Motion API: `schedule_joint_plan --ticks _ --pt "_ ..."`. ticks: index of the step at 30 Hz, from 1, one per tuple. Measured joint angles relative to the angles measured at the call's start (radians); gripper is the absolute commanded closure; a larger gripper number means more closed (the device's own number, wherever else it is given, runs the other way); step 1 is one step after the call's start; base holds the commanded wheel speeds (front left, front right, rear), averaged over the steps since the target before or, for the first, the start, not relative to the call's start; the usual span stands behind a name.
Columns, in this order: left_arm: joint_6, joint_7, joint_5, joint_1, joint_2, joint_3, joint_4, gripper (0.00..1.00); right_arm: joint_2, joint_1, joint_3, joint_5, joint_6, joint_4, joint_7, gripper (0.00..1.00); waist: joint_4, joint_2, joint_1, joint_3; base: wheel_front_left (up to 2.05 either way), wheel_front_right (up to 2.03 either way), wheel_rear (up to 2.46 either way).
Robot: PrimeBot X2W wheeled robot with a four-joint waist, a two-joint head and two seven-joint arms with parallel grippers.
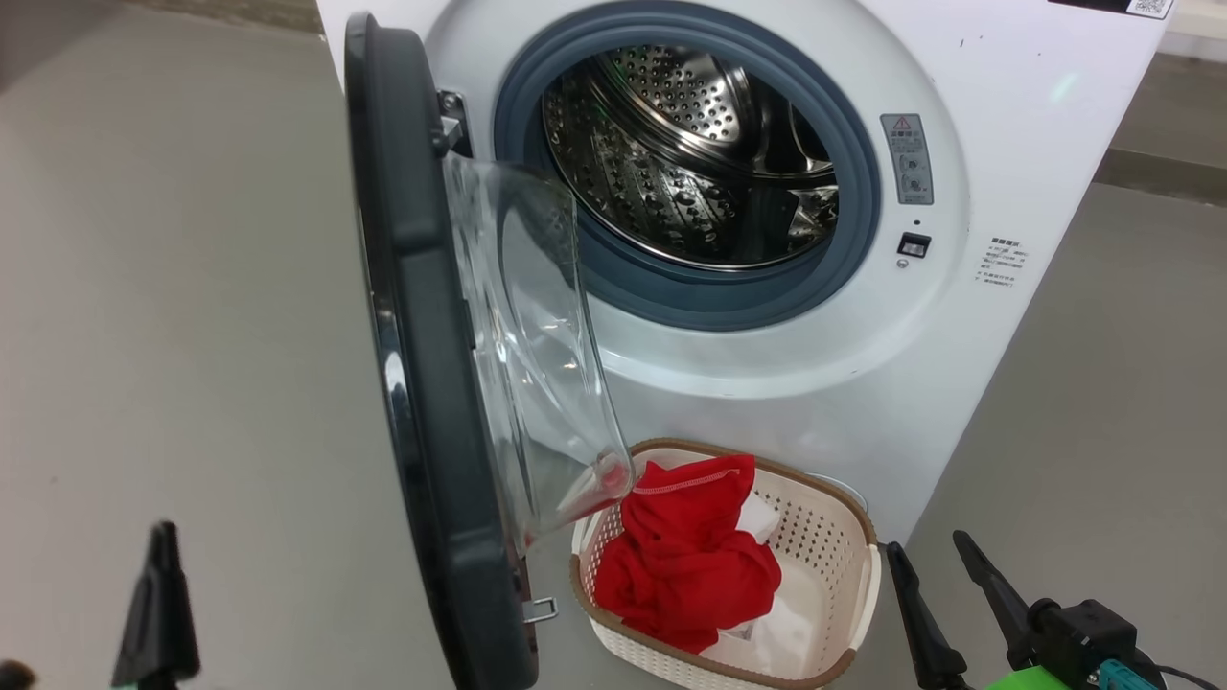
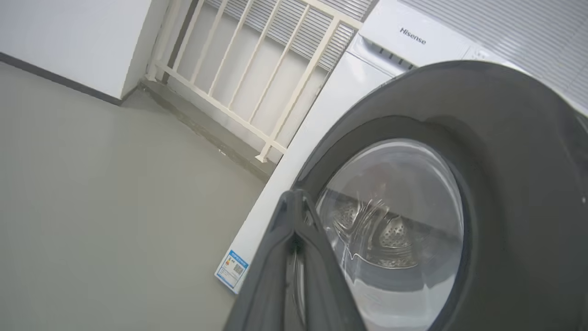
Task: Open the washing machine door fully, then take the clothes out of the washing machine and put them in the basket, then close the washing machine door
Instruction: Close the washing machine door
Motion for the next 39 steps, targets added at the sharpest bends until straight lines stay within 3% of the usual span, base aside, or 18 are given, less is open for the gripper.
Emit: schedule_joint_plan --ticks 3,7,13,17,24,39 --pt "0.000 -0.004 -0.261 -0.028 0.018 -0.017 -0.024 1.00 0.000 0.000 0.000 0.000 0.000 0.000 0.000 0.00 -0.005 0.0000 0.0000 0.003 0.00 0.00 0.00" --pt "0.000 0.022 -0.634 -0.040 0.092 -0.043 -0.067 1.00 0.000 0.000 -0.001 0.000 0.000 0.000 0.000 0.00 -0.010 0.0000 0.0000 0.008 0.00 0.00 0.00" --pt "0.000 0.304 -0.980 -0.044 0.196 -0.061 -0.121 1.00 0.000 0.000 -0.002 0.001 0.000 -0.003 0.000 0.00 -0.018 0.0000 0.0000 0.019 0.00 0.00 0.00" --pt "0.000 0.510 -1.052 -0.040 0.246 -0.080 -0.130 1.00 0.000 0.000 -0.003 0.001 0.000 -0.004 0.000 0.00 -0.019 0.0000 0.0000 0.027 0.00 0.00 0.00" --pt "0.000 0.780 -1.122 -0.026 0.247 -0.069 -0.134 1.00 0.000 -0.005 -0.003 0.001 0.000 -0.005 0.000 0.00 -0.025 0.0000 0.0000 0.046 0.00 0.00 0.00" --pt "0.000 1.015 -1.066 -0.036 0.125 0.012 -0.160 1.00 -0.001 -0.027 -0.009 -0.003 0.000 -0.008 0.000 0.00 -0.065 0.0000 0.0000 0.082 0.00 0.00 0.00"
